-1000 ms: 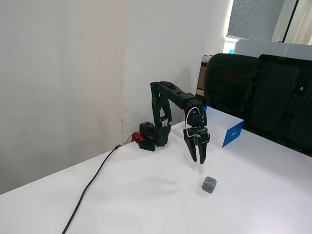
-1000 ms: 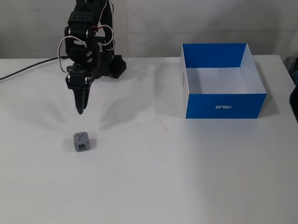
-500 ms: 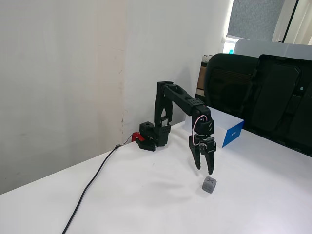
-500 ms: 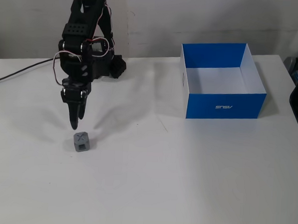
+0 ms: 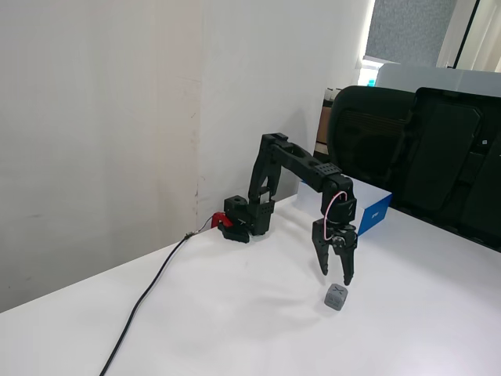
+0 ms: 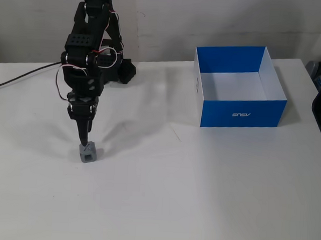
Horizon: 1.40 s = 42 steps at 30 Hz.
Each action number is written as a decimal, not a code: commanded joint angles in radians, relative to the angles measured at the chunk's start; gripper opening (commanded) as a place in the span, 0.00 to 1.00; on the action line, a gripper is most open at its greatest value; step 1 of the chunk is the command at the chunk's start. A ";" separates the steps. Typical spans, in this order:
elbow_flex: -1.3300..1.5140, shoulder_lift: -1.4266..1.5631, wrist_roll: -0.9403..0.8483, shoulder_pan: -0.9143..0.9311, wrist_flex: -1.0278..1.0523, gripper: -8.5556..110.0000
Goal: Grasp the gray block and put it in the box.
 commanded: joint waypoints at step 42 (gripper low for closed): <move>-0.494 -0.380 -0.074 -0.011 0.169 0.28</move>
